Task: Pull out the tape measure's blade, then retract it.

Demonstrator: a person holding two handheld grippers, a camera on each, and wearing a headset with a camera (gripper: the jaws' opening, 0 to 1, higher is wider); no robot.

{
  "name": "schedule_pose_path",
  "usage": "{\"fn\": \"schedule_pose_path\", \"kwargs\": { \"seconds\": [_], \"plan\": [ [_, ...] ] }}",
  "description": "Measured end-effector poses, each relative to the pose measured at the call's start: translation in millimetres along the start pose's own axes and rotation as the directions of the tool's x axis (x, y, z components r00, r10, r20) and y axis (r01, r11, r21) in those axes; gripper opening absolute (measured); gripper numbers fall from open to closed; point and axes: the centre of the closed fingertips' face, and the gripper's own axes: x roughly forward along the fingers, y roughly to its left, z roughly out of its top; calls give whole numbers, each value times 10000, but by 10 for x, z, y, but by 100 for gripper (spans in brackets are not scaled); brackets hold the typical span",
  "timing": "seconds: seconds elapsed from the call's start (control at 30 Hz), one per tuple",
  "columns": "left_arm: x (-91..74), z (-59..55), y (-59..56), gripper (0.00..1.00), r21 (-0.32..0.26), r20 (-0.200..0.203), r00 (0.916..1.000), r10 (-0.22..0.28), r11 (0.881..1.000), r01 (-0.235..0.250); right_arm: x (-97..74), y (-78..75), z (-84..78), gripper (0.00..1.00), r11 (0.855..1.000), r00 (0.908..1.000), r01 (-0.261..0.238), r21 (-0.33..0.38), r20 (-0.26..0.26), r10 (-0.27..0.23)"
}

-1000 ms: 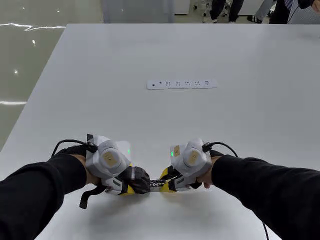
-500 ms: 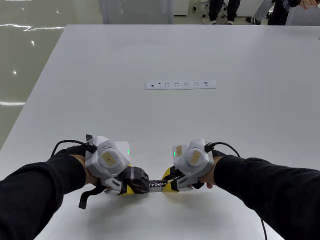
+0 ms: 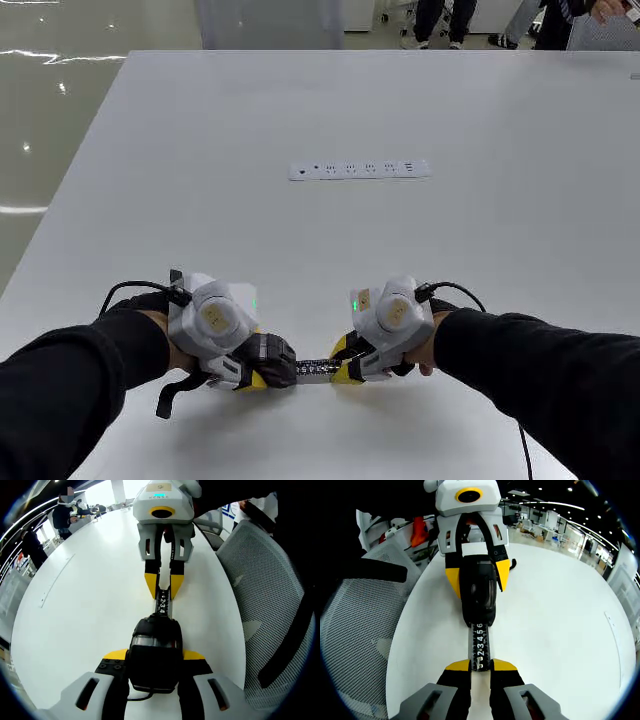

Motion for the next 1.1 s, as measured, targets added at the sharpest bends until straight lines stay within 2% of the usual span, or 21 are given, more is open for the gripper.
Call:
{"fn": "schedule_pose_path", "kwargs": {
  "seconds": [1.1],
  "plan": [
    [1,9,-3,32,-157,75,9999,109,9998,-108,-160,-13,-217,9,9998,9997,44,169,-223,-40]
  ]
}}
